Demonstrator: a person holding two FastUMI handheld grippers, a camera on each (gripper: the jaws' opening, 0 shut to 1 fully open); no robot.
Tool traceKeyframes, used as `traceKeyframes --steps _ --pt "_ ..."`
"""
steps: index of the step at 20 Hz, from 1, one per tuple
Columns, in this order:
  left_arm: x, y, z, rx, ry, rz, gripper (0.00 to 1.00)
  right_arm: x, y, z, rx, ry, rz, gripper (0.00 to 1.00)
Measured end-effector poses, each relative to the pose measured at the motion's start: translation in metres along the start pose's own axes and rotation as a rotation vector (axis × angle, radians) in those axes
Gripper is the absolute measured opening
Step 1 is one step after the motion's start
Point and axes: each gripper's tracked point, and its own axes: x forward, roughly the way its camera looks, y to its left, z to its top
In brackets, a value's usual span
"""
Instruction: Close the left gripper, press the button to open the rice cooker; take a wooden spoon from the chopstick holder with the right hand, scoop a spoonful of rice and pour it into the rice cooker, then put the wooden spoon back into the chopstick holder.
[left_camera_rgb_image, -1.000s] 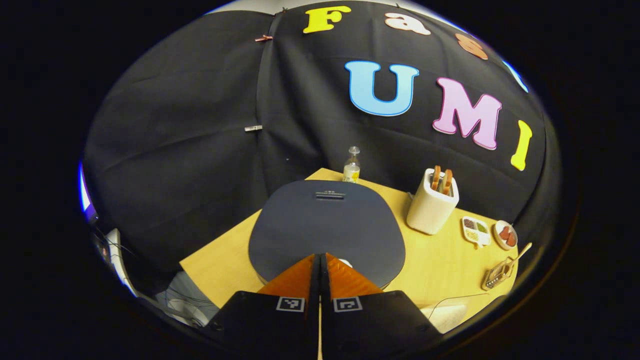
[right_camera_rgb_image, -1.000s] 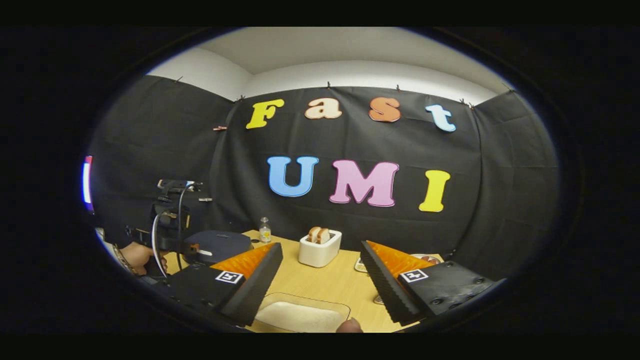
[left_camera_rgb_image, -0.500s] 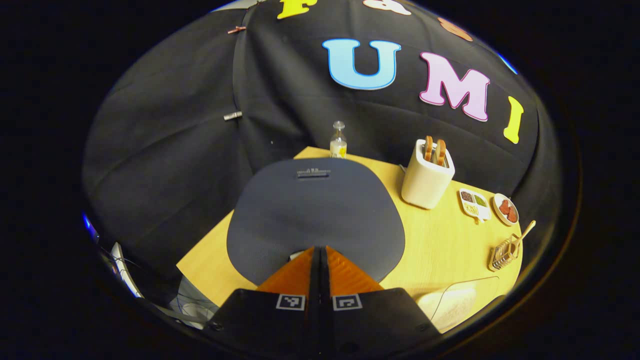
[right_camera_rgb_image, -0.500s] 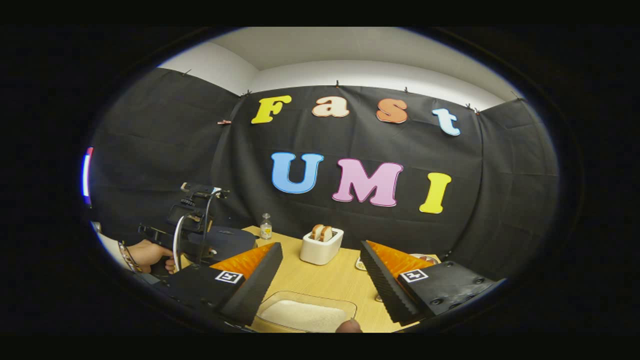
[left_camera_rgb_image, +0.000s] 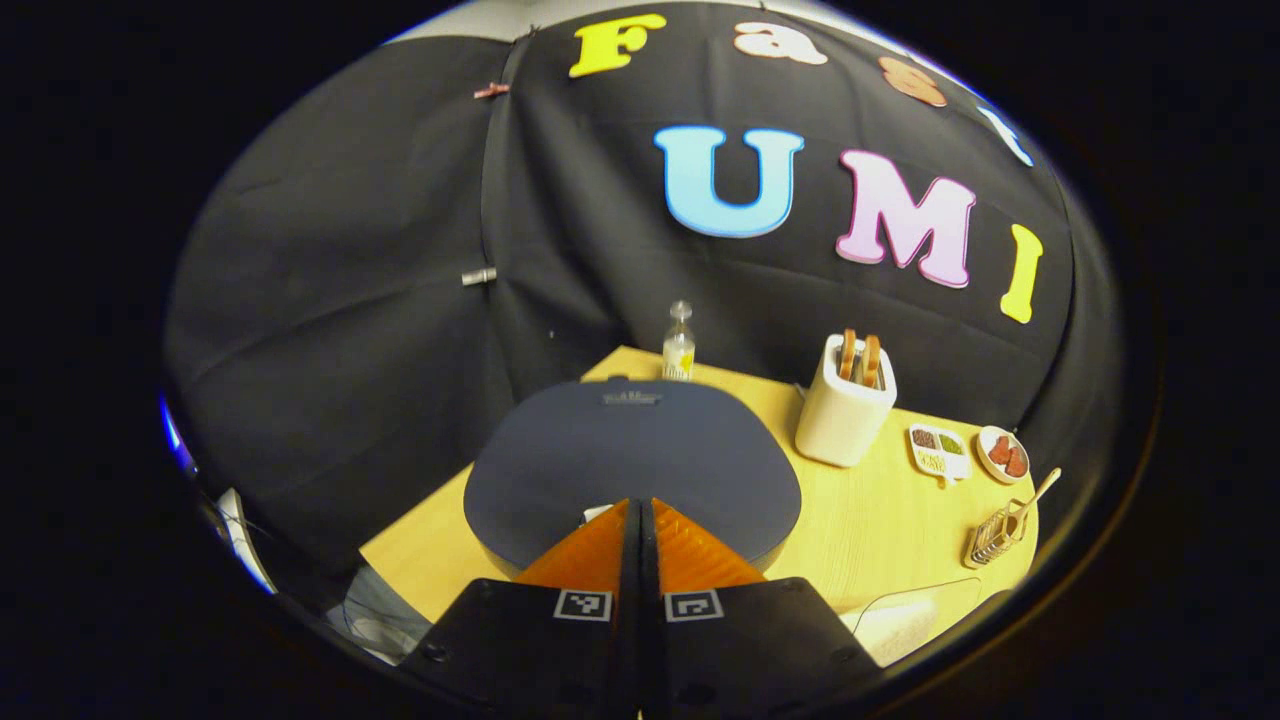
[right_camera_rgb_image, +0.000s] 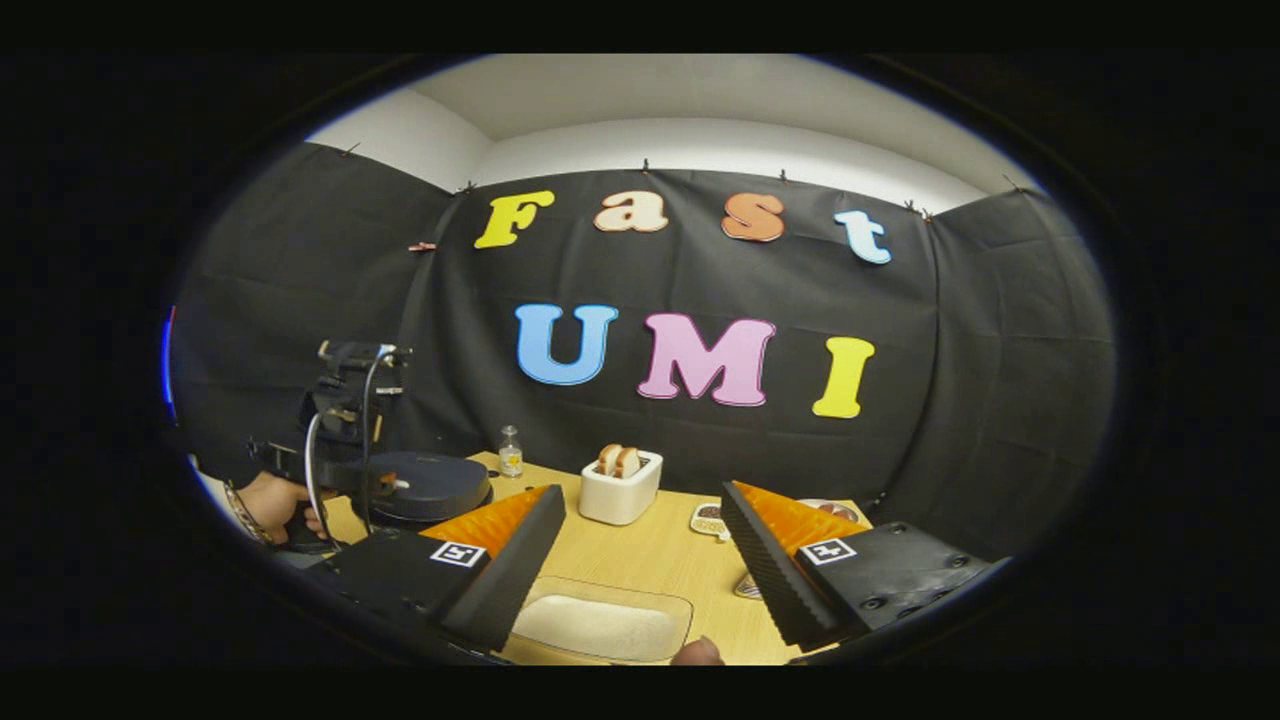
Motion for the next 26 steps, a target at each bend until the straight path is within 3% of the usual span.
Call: traceKeyframes --steps 5,14,25,26 --pt "-0.009 0.003 0.063 0.020 -0.130 0.014 0.05 -0.003 -0.002 0.002 0.000 -0.006 0.009 0.99" --pt "-0.043 0.001 0.100 -0.030 -0.262 0.001 0.05 0.000 -0.022 0.002 0.011 -0.015 -0.012 0.98" --pt "-0.144 -0.071 0.097 0.001 -0.384 -0.192 0.05 0.014 -0.090 -0.008 0.046 0.005 -0.123 0.99" --pt "-0.150 -0.077 0.094 0.005 -0.381 -0.207 0.05 0.014 -0.095 -0.008 0.048 -0.001 -0.126 0.96"
